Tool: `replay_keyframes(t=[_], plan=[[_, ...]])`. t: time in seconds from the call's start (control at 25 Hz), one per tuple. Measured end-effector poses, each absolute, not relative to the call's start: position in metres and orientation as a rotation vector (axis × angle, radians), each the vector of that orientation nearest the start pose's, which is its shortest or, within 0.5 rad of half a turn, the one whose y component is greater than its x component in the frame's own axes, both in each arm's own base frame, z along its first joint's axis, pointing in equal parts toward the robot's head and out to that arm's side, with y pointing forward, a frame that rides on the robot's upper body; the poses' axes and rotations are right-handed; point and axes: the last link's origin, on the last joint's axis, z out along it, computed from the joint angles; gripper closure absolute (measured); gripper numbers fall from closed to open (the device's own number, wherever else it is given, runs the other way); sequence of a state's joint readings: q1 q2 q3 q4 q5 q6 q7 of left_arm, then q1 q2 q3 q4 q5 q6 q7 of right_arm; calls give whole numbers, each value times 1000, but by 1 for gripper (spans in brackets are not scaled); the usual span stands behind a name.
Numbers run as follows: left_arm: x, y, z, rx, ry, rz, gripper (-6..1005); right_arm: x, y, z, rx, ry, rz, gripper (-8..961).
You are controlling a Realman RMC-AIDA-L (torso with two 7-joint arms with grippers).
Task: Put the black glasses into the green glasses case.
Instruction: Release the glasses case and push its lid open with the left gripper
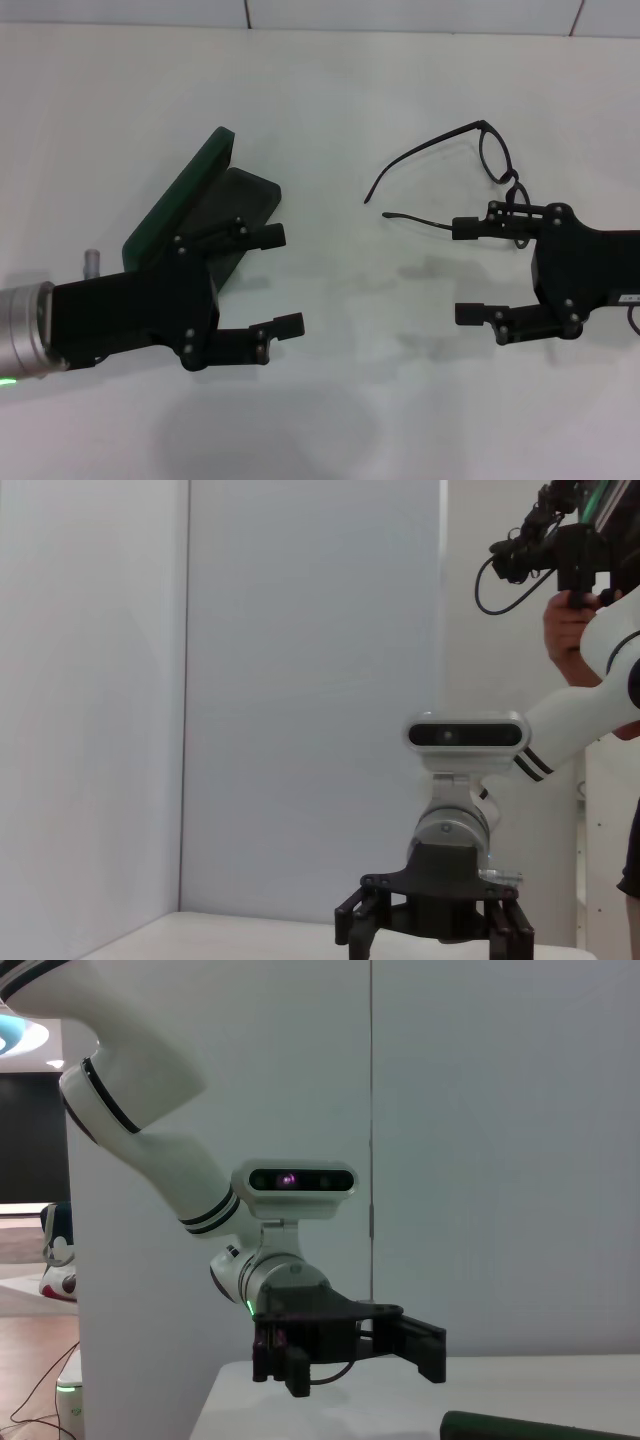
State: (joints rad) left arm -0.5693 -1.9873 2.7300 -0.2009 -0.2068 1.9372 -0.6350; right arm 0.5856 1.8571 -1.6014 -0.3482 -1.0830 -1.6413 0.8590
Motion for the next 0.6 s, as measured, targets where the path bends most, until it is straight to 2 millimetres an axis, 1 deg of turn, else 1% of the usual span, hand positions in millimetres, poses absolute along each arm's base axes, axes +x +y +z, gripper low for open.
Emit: replay_keyframes(t=[0.44,0.6], plan=[[-273,256,-9,-2651,-135,-1179,171,243,305,-1,-2871,-21,984,140],[-274,260,-8,-2584,-157,-1177,188,244,303,0,-2864,-20,985,140]])
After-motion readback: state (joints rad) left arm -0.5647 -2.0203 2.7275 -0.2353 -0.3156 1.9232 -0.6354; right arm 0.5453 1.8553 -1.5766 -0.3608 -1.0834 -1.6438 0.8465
